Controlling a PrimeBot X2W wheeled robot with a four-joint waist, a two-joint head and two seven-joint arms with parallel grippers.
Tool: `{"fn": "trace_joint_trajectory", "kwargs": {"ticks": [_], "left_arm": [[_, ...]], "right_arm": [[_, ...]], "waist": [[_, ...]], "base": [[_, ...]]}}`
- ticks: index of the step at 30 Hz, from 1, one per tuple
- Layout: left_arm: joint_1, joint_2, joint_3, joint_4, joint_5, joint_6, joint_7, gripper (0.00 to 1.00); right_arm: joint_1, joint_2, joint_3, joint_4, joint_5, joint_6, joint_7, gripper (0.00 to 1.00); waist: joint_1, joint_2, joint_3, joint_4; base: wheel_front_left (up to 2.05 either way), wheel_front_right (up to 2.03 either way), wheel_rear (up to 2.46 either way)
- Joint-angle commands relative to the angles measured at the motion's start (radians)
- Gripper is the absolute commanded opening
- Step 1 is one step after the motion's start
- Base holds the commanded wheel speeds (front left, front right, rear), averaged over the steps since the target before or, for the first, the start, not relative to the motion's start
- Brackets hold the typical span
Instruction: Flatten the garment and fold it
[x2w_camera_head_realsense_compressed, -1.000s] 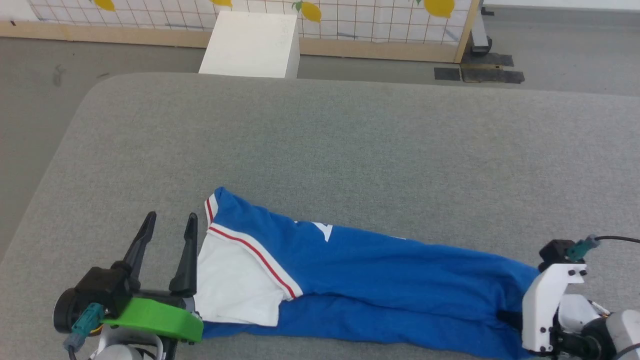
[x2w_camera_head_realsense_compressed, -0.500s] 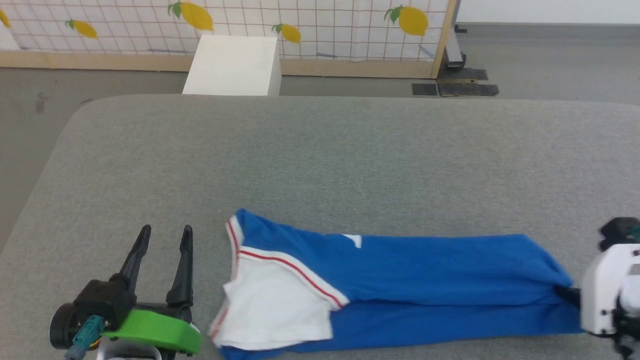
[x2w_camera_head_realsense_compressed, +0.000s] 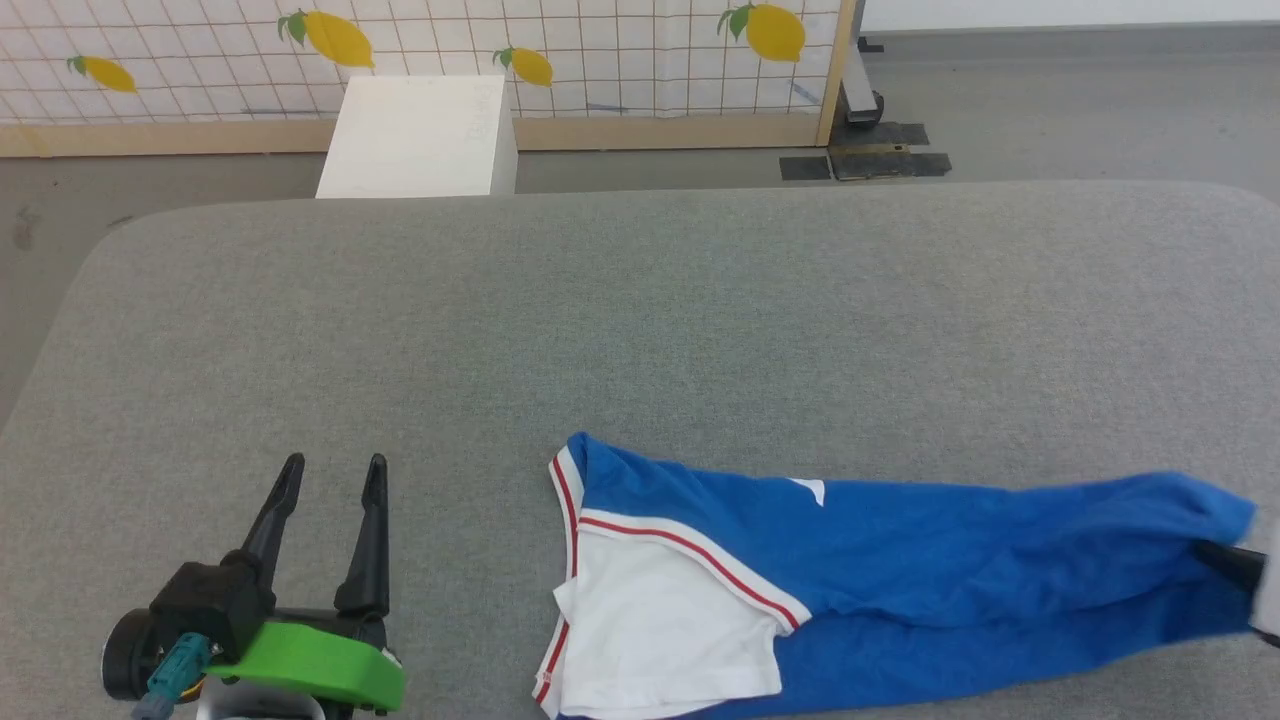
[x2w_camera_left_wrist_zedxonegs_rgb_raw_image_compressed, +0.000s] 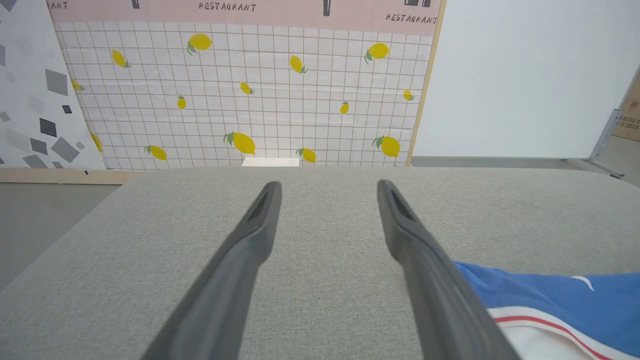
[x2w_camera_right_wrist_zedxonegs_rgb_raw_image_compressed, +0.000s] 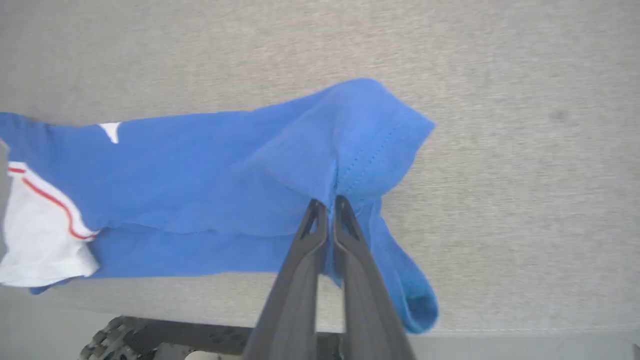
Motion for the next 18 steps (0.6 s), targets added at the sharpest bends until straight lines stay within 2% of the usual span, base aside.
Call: {"fn": "trace_joint_trajectory", "kwargs": {"ticks": [1, 8, 13, 18], "left_arm": [[0.005, -0.004, 0.0, 0.0, -0.002, 0.002, -0.005, 1.0], [-0.003, -0.007, -0.009, 0.011, -0.006, -0.003, -0.005, 1.0], [-0.009, -0.011, -0.023, 0.013, -0.005, -0.003, 0.0, 1.0], [-0.024, -0.007, -0.032, 0.025, -0.008, -0.015, 0.002, 1.0]], "right_arm": [[-0.019, 0.035, 0.007, -0.025, 0.029, -0.001, 0.019, 0.0], [-0.075, 0.259, 0.054, -0.134, 0.266, -0.001, 0.116, 0.0], [-0.087, 0.341, 0.165, -0.153, 0.326, -0.001, 0.074, 0.0], [-0.113, 0.387, 0.303, -0.097, 0.38, -0.001, -0.013, 0.0]], "waist": [[0.0, 0.012, 0.0, 0.0], [0.0, 0.012, -0.004, 0.009], [0.0, 0.012, -0.011, 0.024], [0.0, 0.012, -0.002, 0.04]], "base": [[0.0, 0.0, 0.0], [0.0, 0.0, 0.0], [0.0, 0.0, 0.0], [0.0, 0.0, 0.0]]}}
